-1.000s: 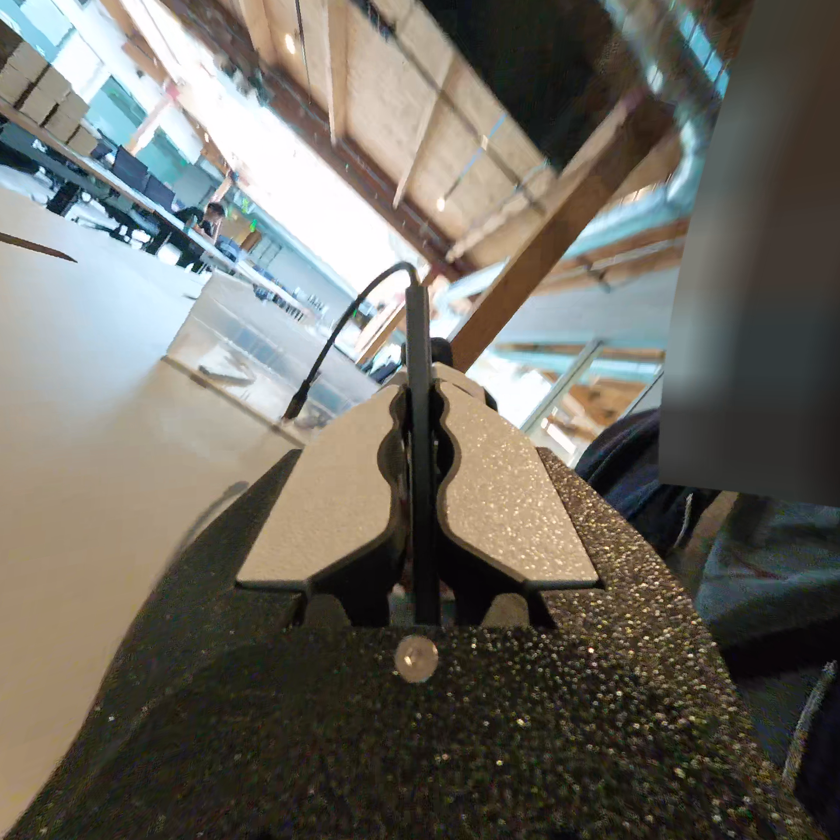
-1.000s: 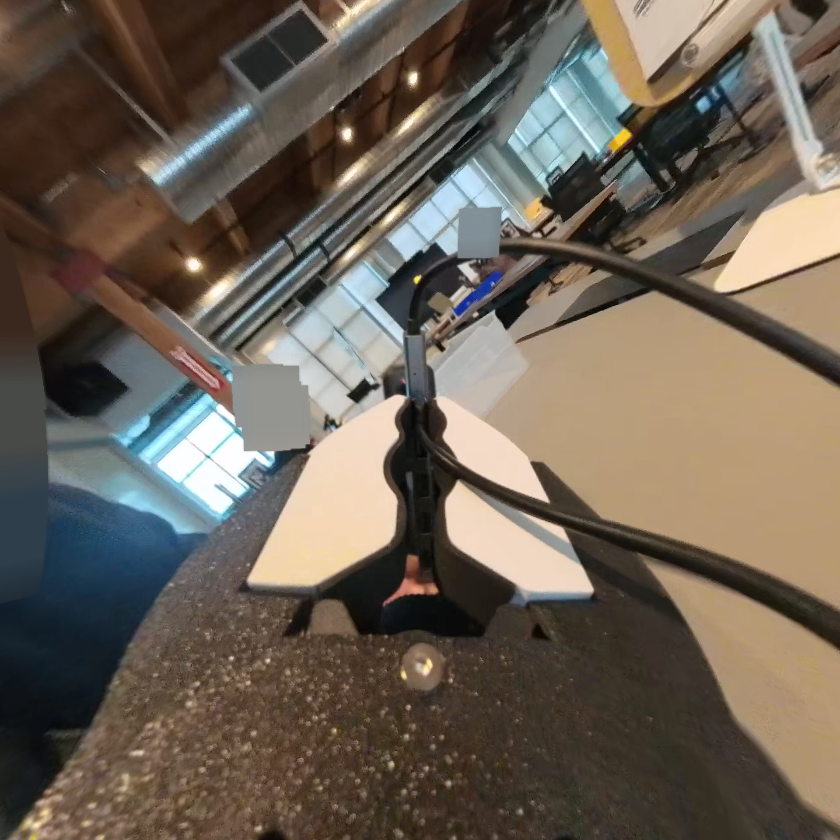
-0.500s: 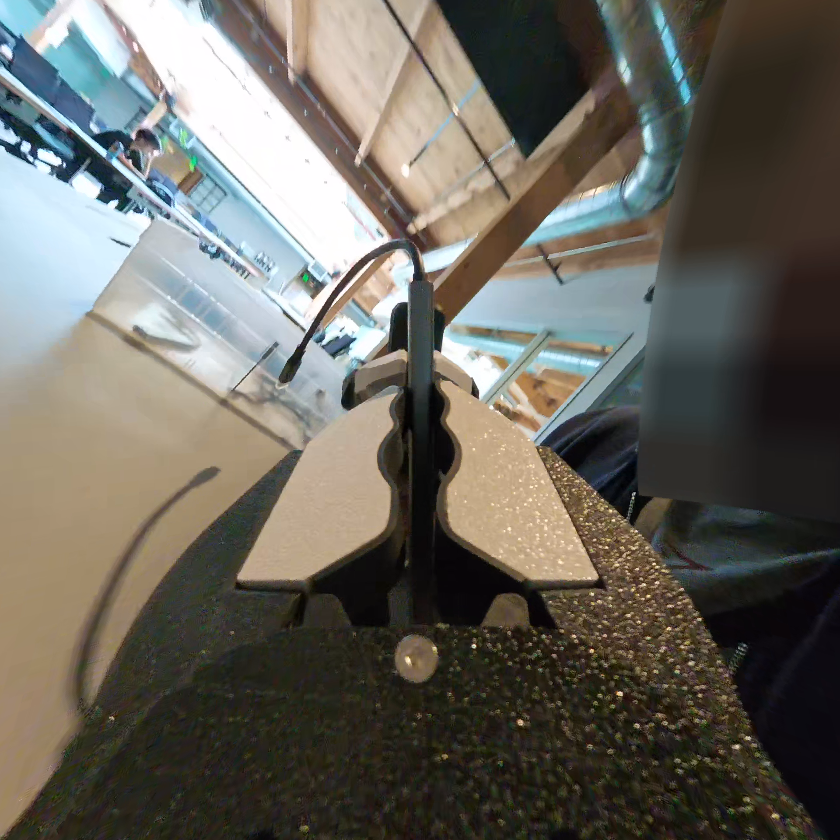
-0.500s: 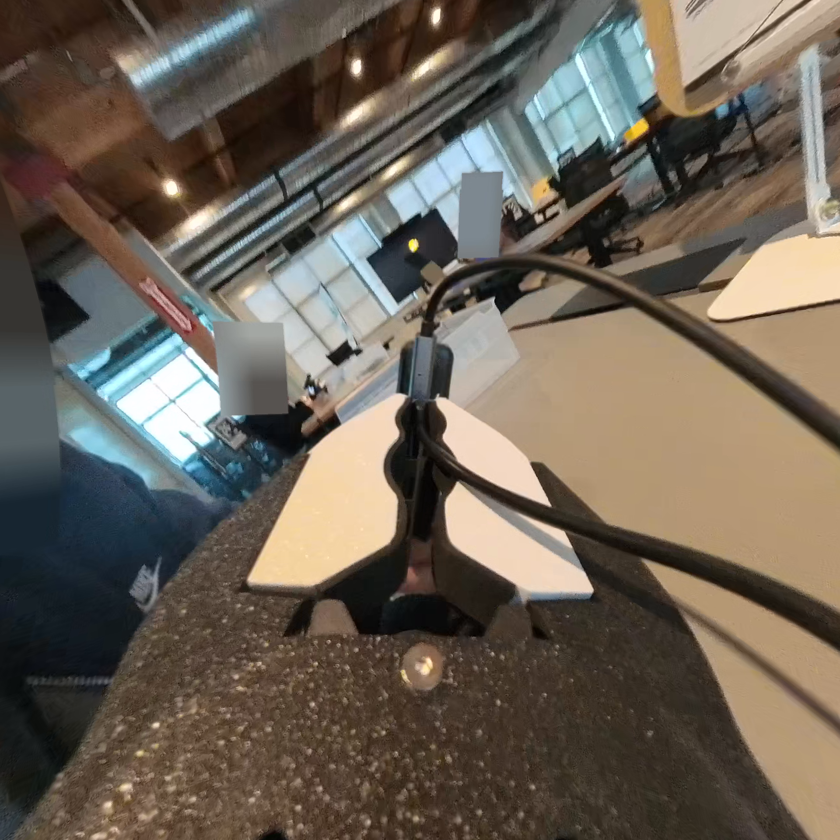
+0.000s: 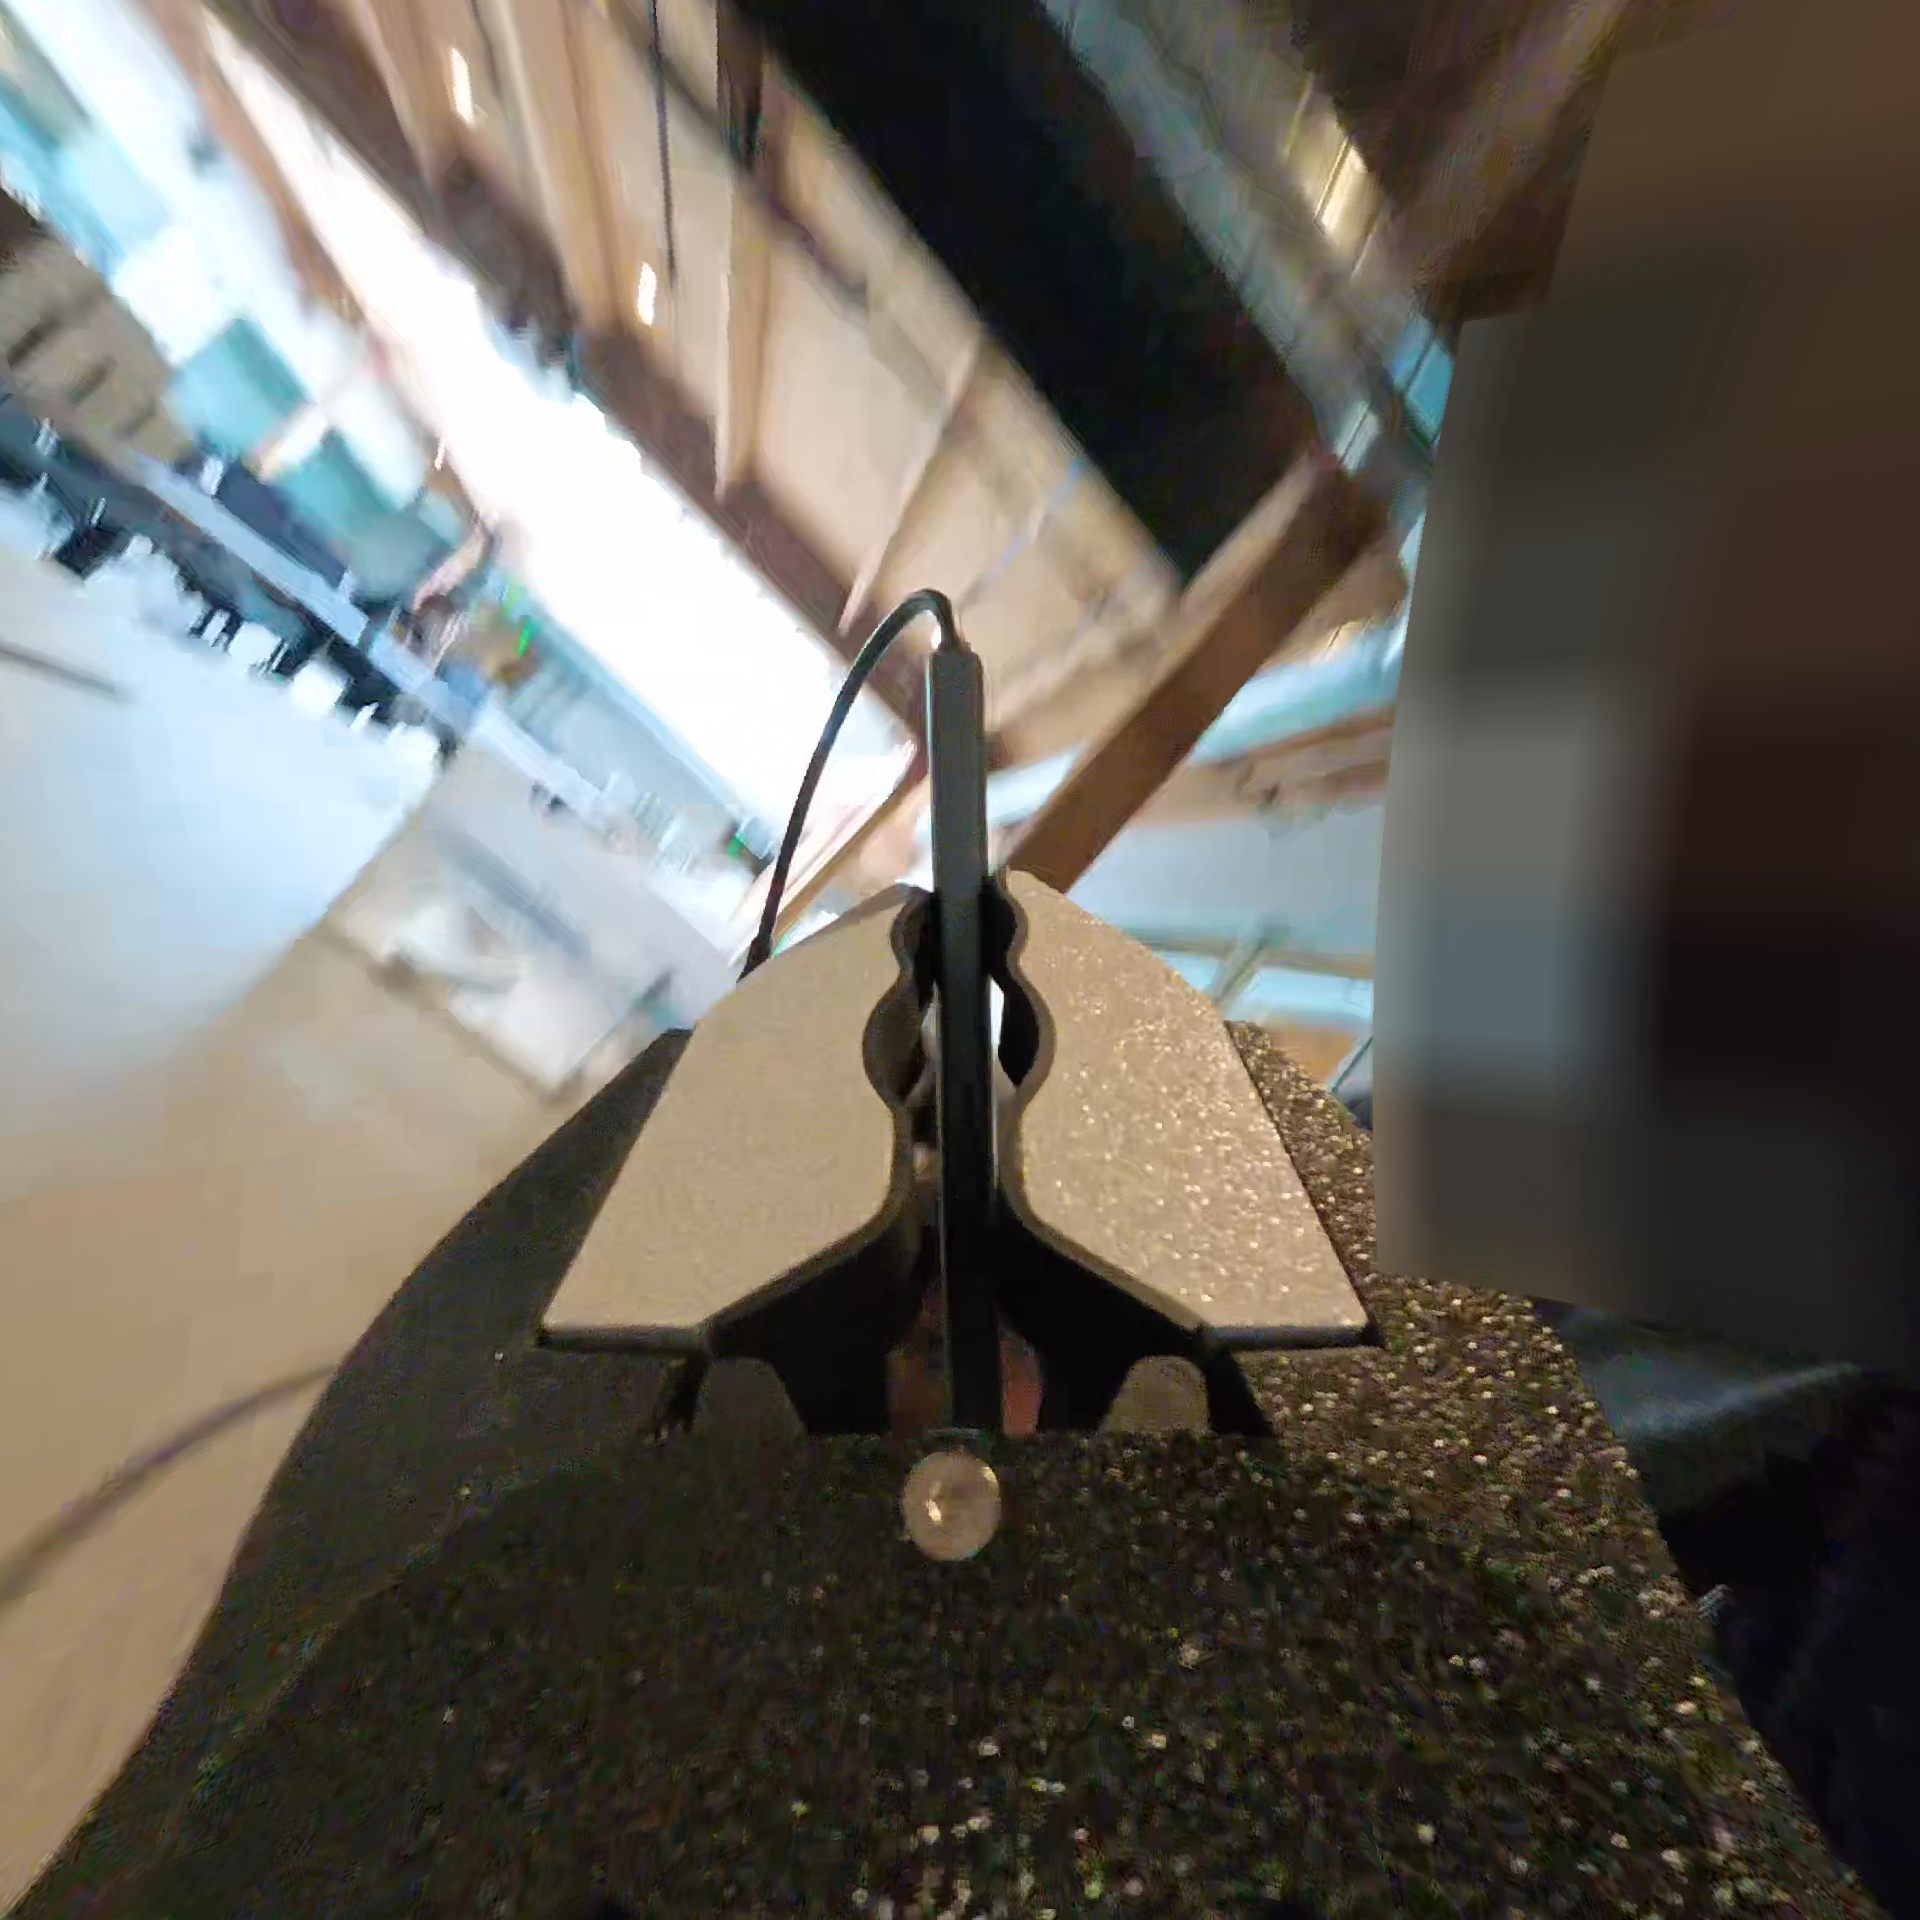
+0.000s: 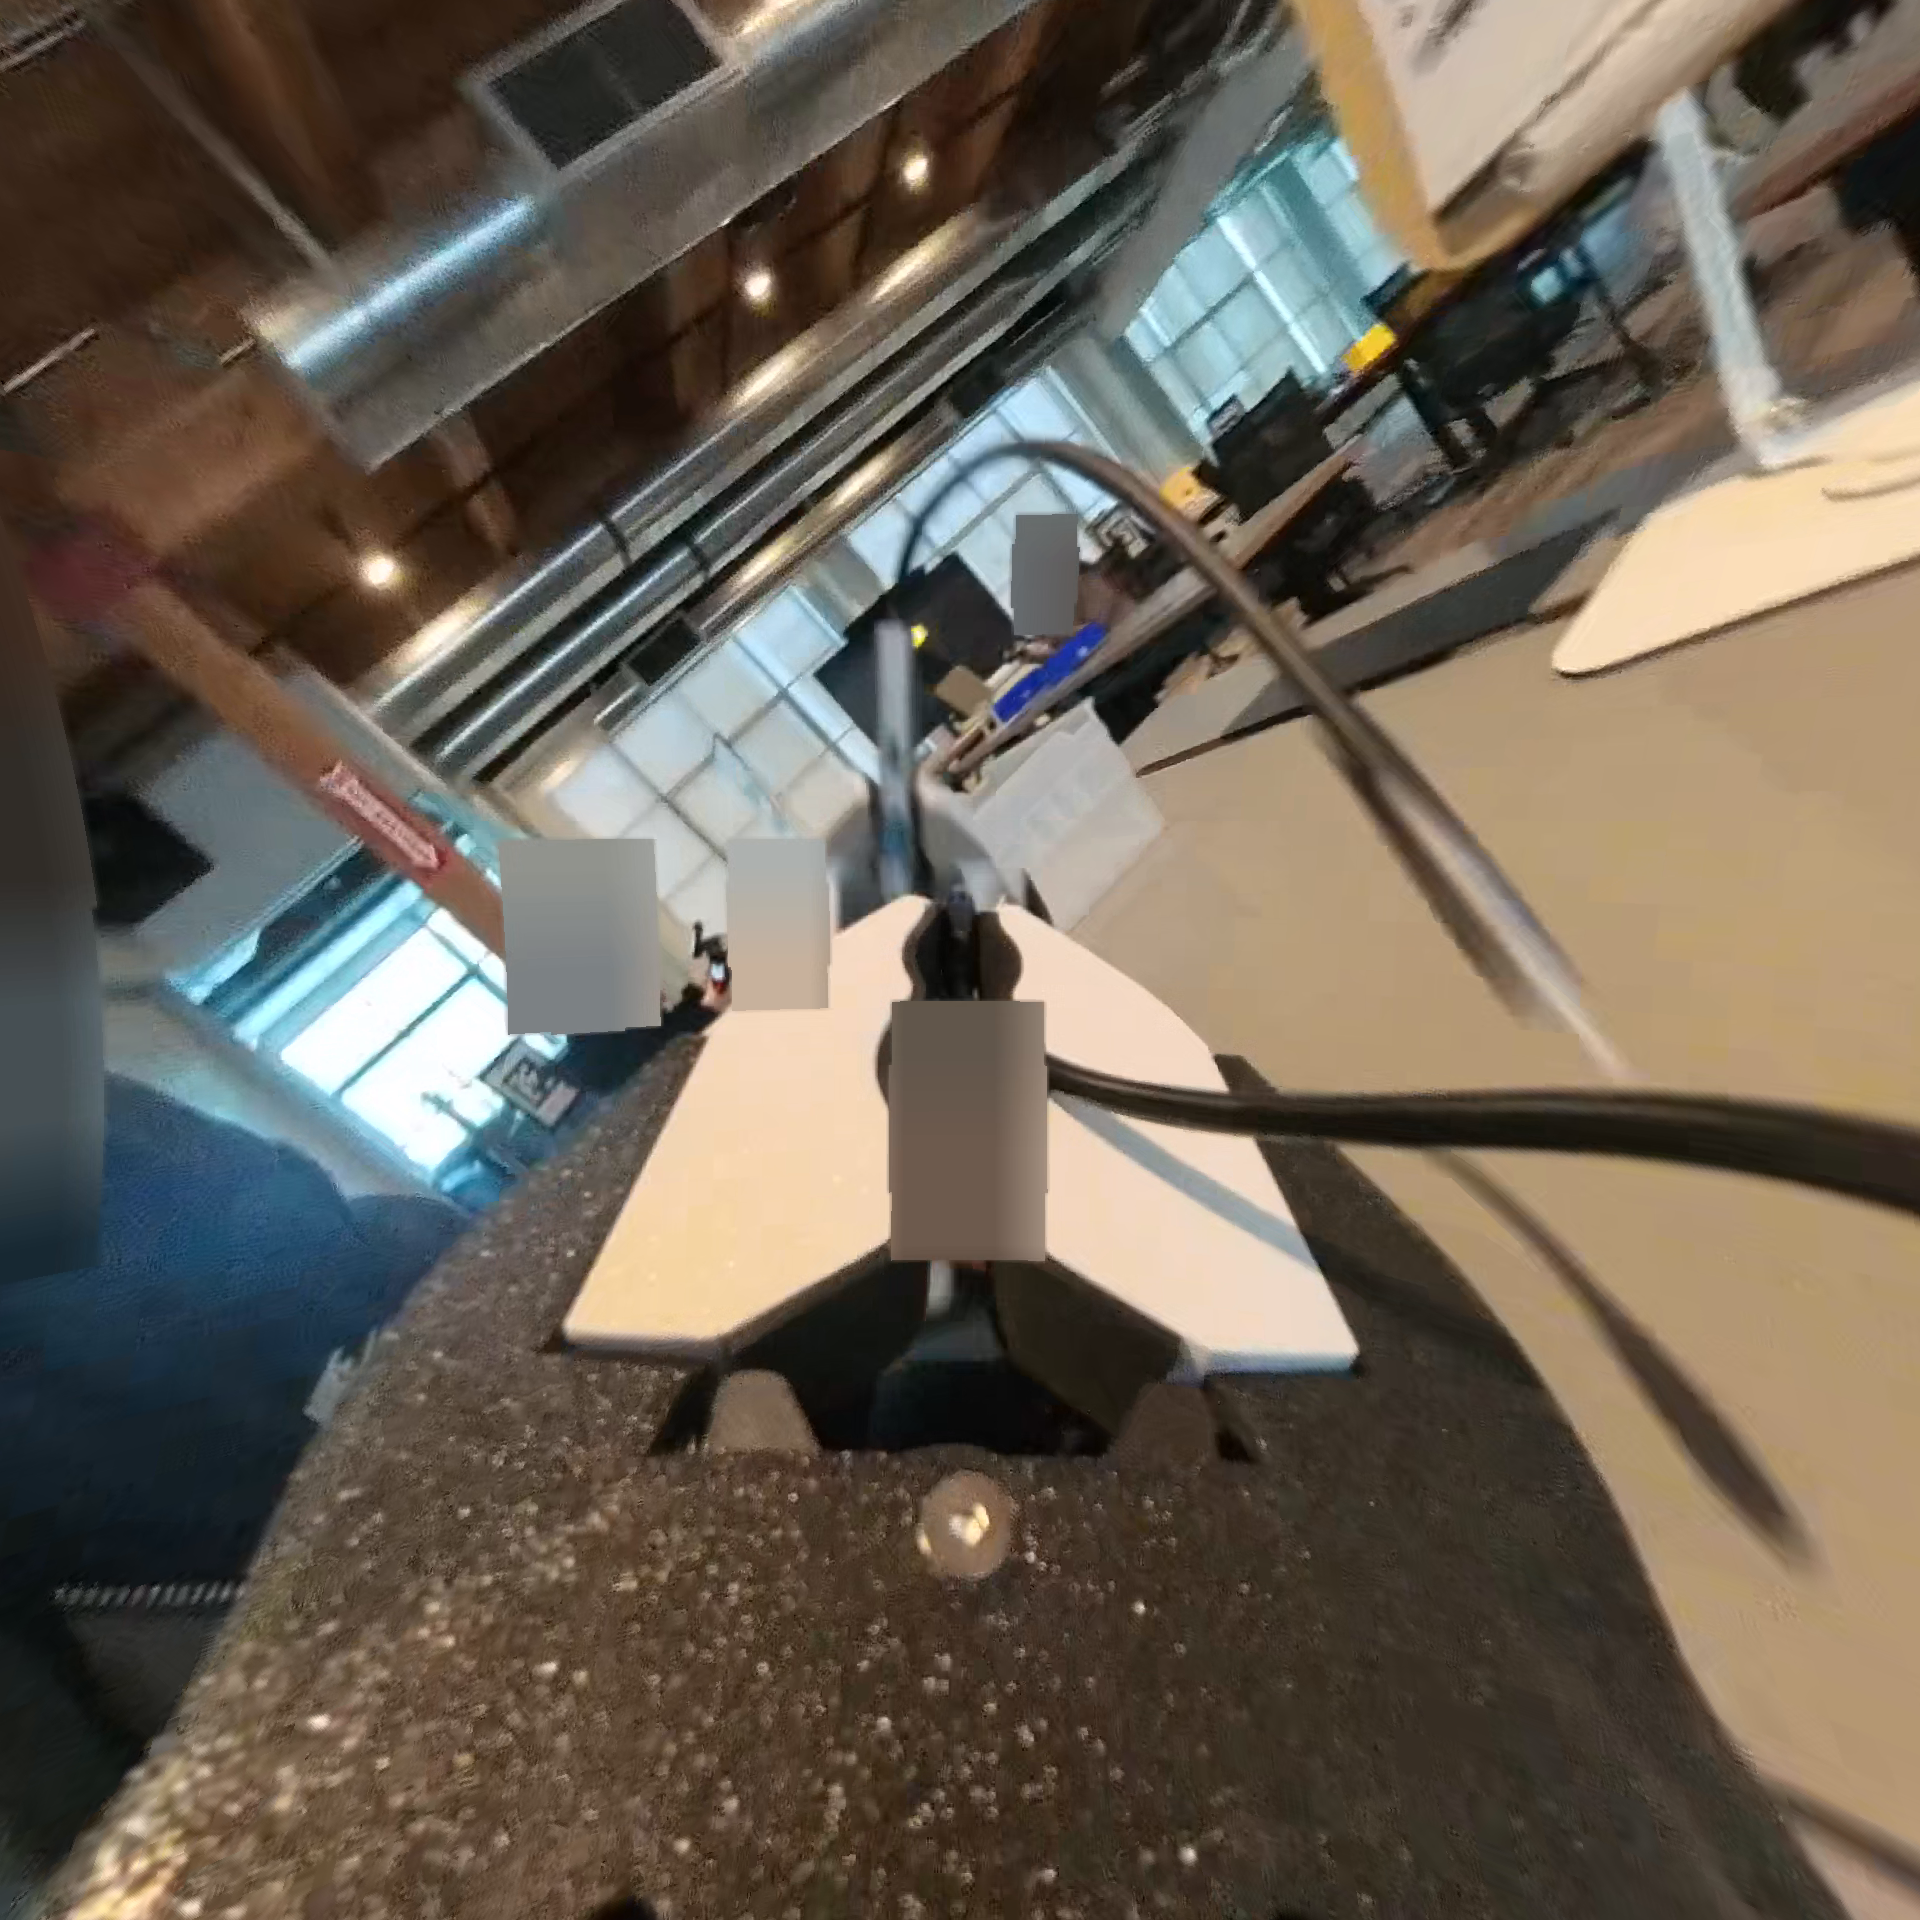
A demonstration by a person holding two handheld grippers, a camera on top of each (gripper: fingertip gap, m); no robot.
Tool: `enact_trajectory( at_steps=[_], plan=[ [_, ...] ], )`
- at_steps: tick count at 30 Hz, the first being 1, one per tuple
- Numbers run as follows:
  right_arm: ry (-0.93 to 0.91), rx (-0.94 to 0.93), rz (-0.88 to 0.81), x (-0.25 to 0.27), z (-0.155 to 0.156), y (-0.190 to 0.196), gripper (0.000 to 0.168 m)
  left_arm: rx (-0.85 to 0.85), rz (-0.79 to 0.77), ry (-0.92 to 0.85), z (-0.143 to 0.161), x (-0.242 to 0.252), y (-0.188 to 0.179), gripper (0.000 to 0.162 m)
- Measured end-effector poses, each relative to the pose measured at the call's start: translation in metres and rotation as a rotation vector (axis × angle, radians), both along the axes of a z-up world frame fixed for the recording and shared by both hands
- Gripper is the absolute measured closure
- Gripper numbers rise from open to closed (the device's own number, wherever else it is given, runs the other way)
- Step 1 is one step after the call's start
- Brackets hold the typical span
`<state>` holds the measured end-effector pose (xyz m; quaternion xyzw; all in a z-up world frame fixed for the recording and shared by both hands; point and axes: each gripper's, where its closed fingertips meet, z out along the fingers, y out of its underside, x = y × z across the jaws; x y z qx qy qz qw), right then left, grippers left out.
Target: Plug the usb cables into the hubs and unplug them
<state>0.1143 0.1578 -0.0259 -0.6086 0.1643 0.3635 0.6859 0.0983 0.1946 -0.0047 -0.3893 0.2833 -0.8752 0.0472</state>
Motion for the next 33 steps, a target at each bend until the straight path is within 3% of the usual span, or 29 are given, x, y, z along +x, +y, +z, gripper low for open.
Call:
enact_trajectory(
  at_steps=[1, 3, 5, 9, 13, 19, 21, 23, 26, 33],
  plan=[
    [0.036, -0.011, -0.013, 0.004, -0.008, -0.002, 0.162, -0.068, 0.035, -0.013, 0.007, -0.003, 0.025, 0.154],
    [0.123, -0.008, -0.024, 0.010, -0.017, -0.005, 0.163, 0.173, 0.115, 0.076, -0.007, 0.001, 0.035, 0.153],
    [0.057, -0.009, -0.019, 0.005, -0.013, -0.003, 0.162, 0.136, 0.099, 0.064, -0.003, 0.000, 0.037, 0.153],
    [-0.172, 0.041, -0.037, -0.004, 0.013, -0.008, 0.162, 0.214, 0.035, 0.035, -0.008, 0.001, 0.022, 0.153],
    [-0.247, 0.037, -0.029, 0.013, 0.040, -0.030, 0.162, 0.213, -0.050, 0.035, -0.021, 0.003, 0.011, 0.153],
    [-0.229, 0.013, -0.011, 0.077, 0.114, -0.105, 0.162, 0.286, -0.082, 0.008, -0.020, 0.000, -0.003, 0.153],
    [-0.266, -0.025, -0.067, 0.109, 0.125, -0.127, 0.162, 0.304, -0.084, 0.010, -0.022, 0.000, -0.006, 0.153],
    [-0.231, -0.073, -0.099, 0.142, 0.117, -0.146, 0.162, 0.316, -0.082, 0.011, -0.022, 0.000, -0.008, 0.153],
    [-0.077, -0.149, -0.151, 0.180, 0.077, -0.167, 0.162, 0.326, -0.078, 0.011, -0.022, 0.000, -0.009, 0.153],
    [0.141, -0.293, -0.124, 0.199, 0.004, -0.184, 0.162, 0.344, -0.082, 0.005, -0.023, 0.000, -0.012, 0.153]
  ],
)
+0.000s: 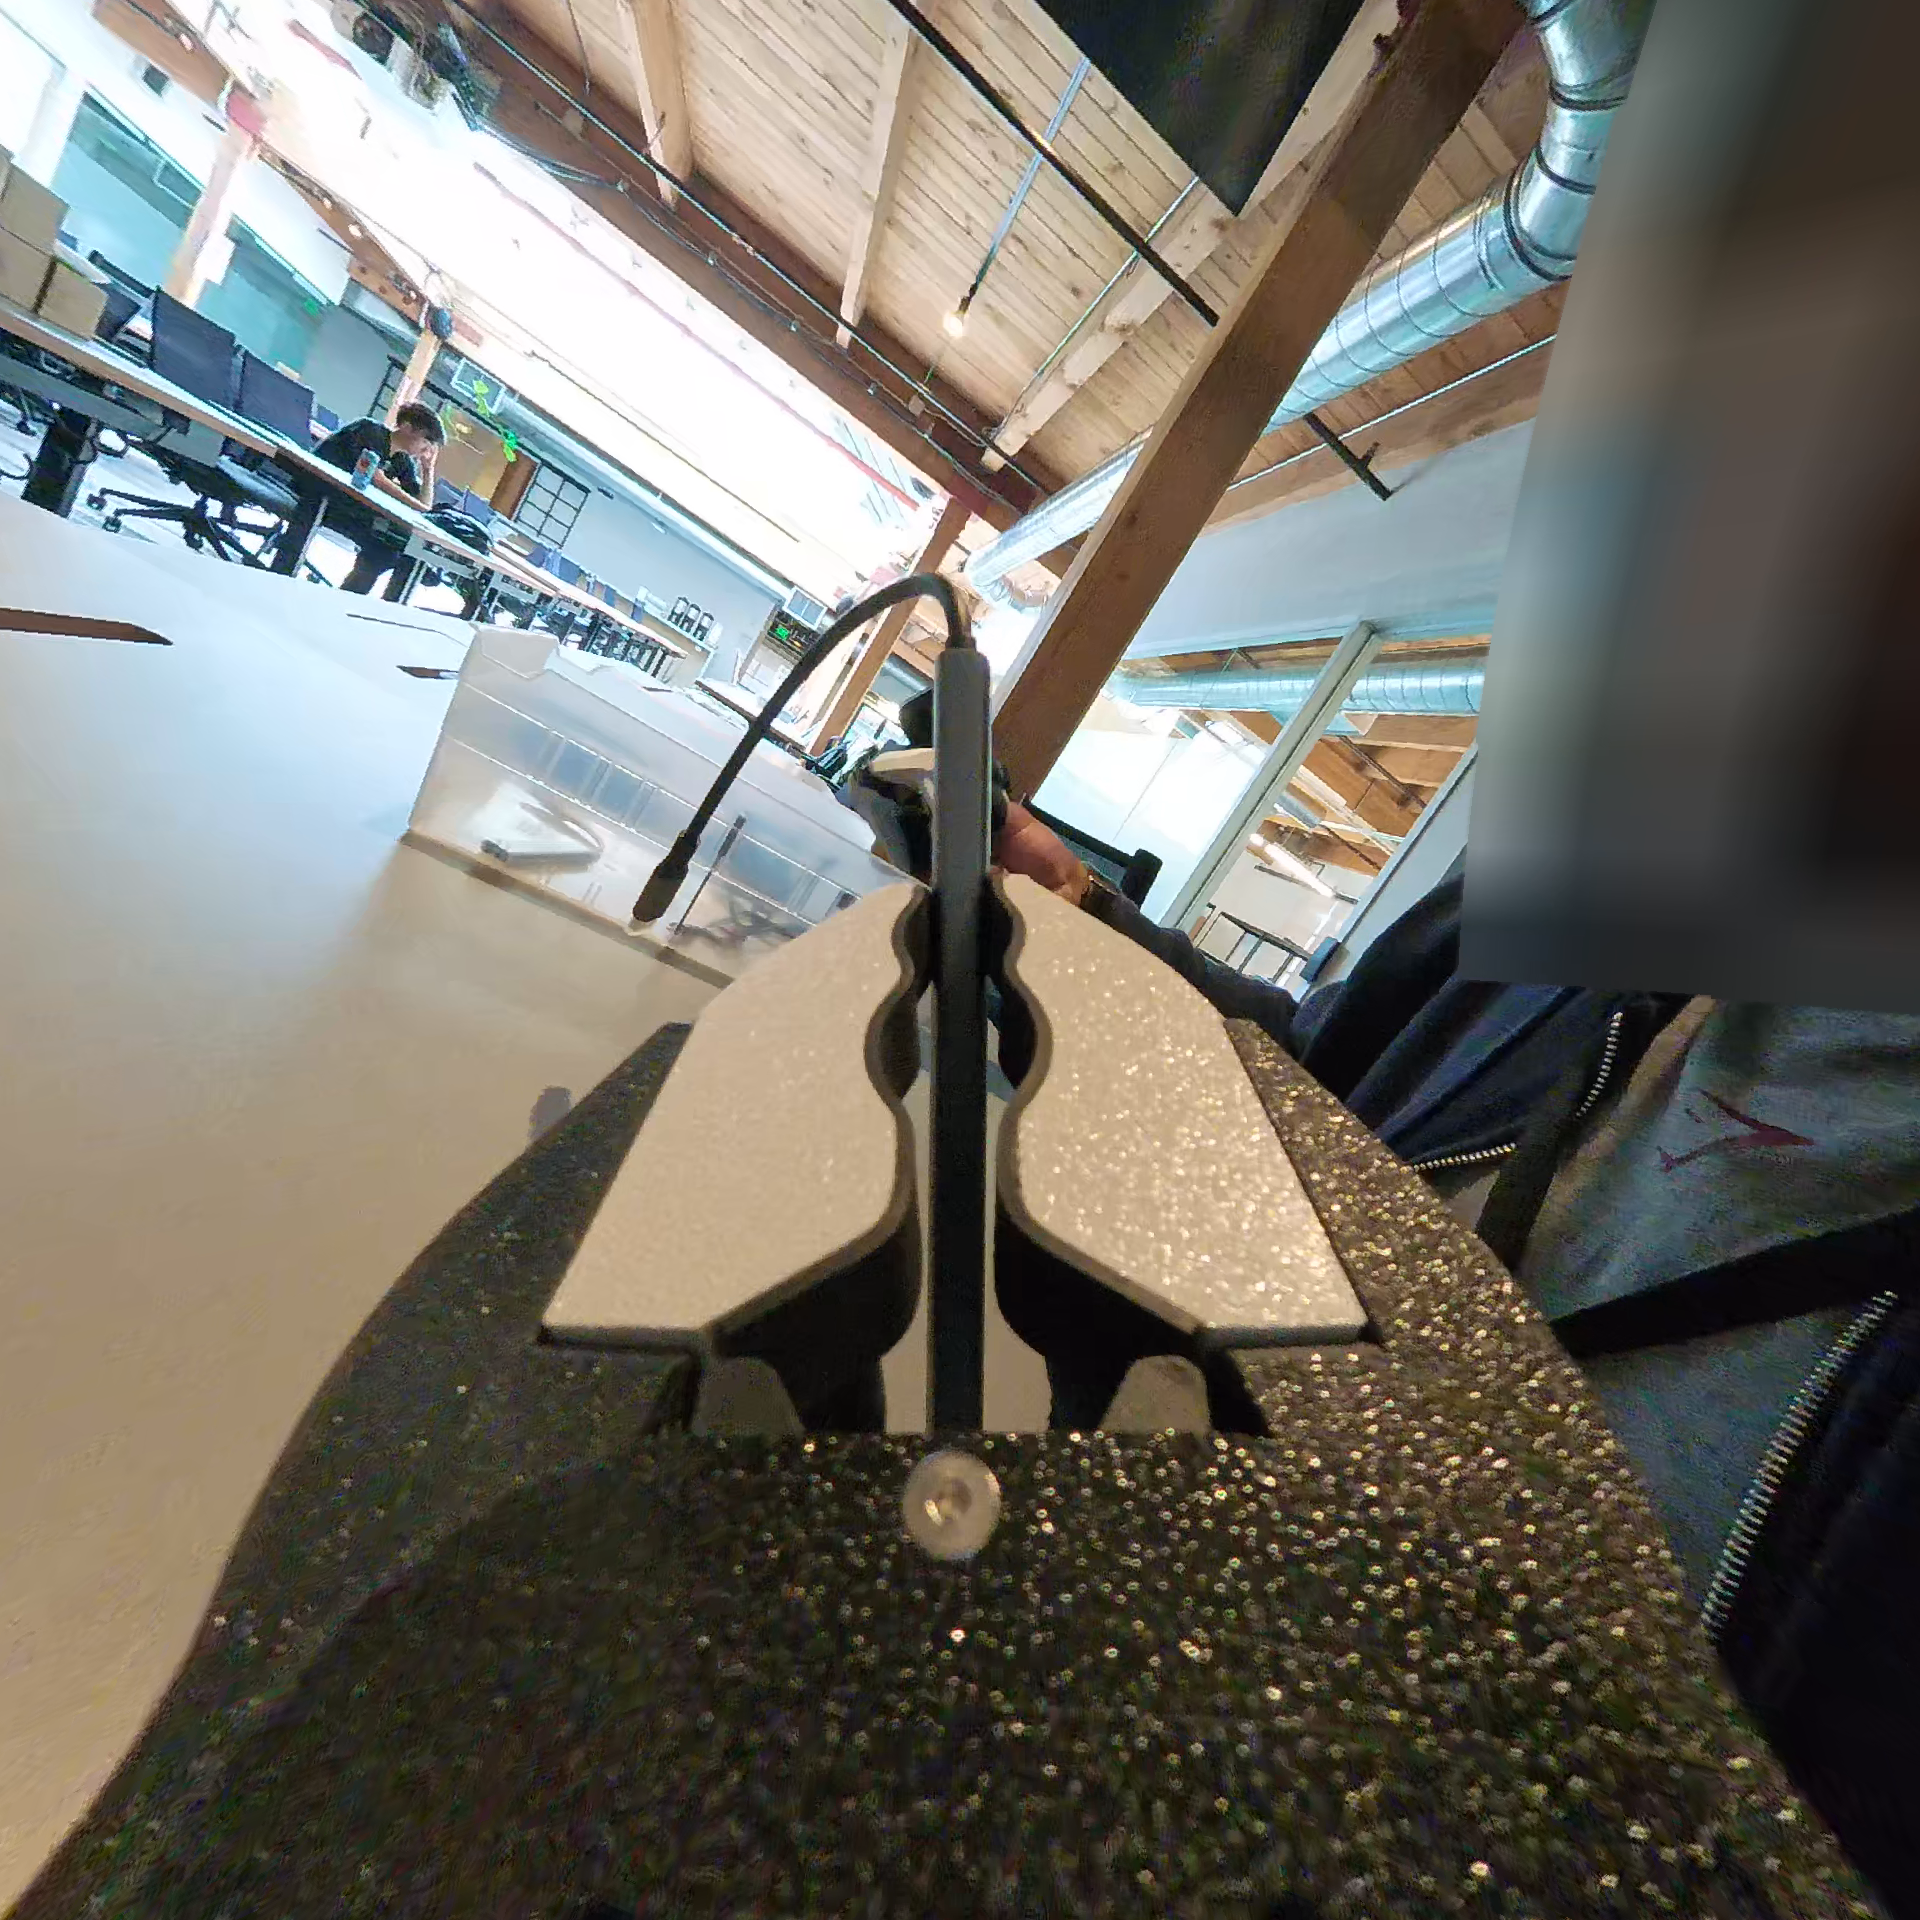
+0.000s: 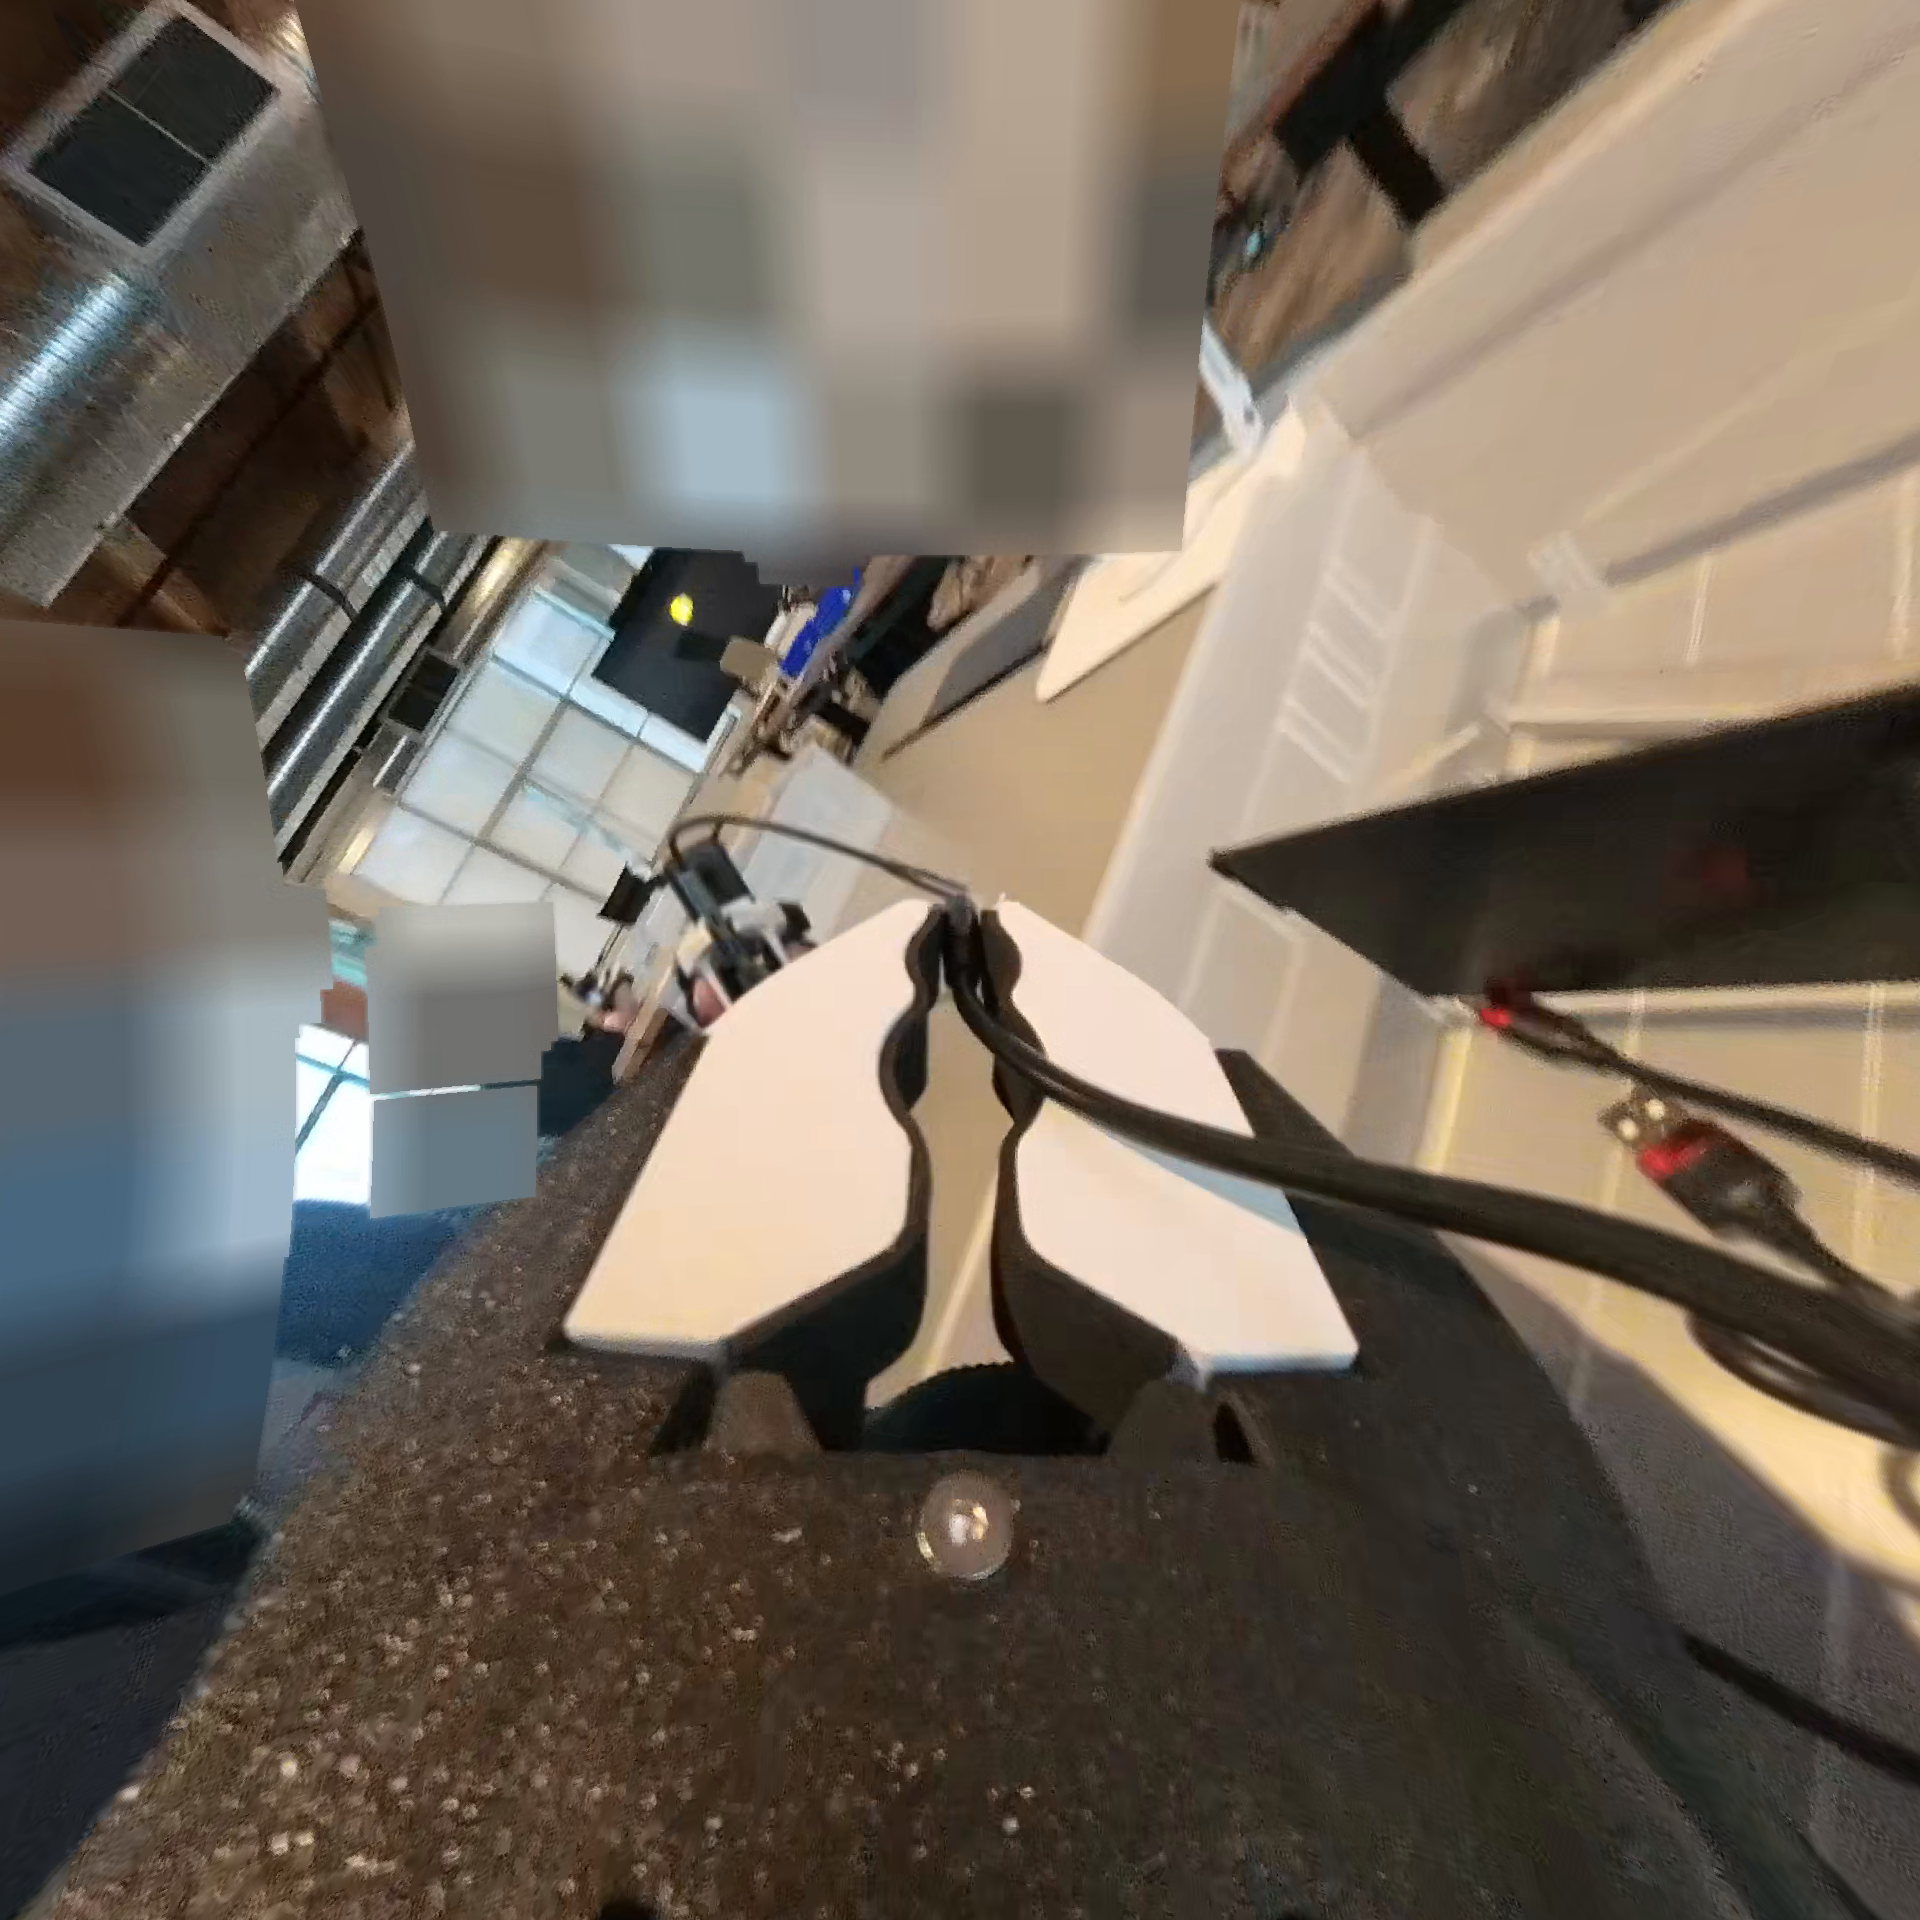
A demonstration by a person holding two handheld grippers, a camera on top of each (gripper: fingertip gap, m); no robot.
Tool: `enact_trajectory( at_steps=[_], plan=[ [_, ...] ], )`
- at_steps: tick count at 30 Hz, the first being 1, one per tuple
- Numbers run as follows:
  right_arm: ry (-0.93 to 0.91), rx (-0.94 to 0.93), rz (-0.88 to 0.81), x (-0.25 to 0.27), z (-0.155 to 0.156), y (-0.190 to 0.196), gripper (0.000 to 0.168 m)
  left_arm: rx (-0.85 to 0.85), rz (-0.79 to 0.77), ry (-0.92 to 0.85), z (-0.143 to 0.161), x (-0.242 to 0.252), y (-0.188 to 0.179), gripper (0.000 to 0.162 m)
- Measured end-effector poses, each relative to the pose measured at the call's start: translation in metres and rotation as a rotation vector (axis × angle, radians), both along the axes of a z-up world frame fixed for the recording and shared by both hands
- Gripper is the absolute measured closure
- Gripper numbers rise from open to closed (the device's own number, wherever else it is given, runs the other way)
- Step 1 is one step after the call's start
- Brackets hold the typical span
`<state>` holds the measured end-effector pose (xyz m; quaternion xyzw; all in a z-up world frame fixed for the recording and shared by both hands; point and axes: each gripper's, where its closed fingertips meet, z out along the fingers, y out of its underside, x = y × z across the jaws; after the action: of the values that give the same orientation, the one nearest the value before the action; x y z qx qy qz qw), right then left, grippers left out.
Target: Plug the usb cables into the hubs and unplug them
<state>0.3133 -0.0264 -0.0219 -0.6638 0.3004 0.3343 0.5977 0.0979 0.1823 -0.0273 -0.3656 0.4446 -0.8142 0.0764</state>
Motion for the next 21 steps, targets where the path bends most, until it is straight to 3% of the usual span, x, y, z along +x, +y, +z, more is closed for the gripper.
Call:
enact_trajectory(
  at_steps=[6, 11, 16, 21],
  plan=[
    [0.122, -0.230, 0.102, -0.004, -0.048, -0.013, 0.156, -0.004, 0.001, -0.004, 0.001, -0.001, 0.000, 0.153],
    [0.066, -0.516, 0.185, -0.010, -0.076, -0.033, 0.127, -0.006, 0.000, -0.005, 0.001, -0.001, 0.000, 0.153],
    [-0.091, -0.732, 0.251, -0.001, -0.079, -0.050, 0.114, -0.003, 0.000, -0.007, 0.001, -0.002, -0.001, 0.153],
    [-0.267, -0.847, 0.347, 0.009, -0.064, -0.061, 0.113, -0.001, -0.001, -0.007, 0.001, -0.001, -0.001, 0.153]
  ],
)
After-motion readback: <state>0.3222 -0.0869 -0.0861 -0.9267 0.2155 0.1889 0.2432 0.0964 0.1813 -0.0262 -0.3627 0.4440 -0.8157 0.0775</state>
